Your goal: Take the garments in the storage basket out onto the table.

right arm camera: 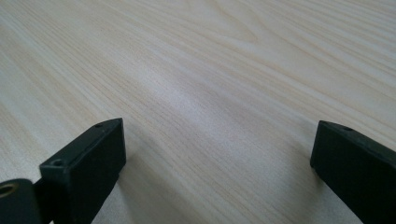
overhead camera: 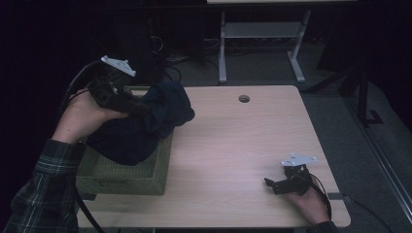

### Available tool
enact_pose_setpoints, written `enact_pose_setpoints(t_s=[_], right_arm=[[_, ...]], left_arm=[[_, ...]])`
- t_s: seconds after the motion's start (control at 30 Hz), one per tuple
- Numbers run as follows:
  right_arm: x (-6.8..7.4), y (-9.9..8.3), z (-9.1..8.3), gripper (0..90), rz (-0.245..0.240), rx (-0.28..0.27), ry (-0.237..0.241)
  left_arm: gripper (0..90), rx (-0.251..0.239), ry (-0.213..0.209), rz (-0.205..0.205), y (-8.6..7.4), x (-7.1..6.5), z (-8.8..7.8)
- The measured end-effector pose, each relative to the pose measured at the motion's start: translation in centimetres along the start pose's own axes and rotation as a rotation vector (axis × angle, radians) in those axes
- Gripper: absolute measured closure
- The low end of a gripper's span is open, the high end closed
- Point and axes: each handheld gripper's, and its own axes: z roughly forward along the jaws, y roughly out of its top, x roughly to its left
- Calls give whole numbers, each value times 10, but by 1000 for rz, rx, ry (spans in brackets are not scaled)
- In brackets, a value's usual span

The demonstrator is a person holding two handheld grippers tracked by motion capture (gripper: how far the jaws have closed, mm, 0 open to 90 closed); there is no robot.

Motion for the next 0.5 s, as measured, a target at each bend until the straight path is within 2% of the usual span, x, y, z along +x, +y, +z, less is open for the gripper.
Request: enact_pose_setpoints(t_s=[0.5], right_arm=[[0,0,0,29,2,1,0]], left_arm=[[680,-22,-31,58,42,-20,14]])
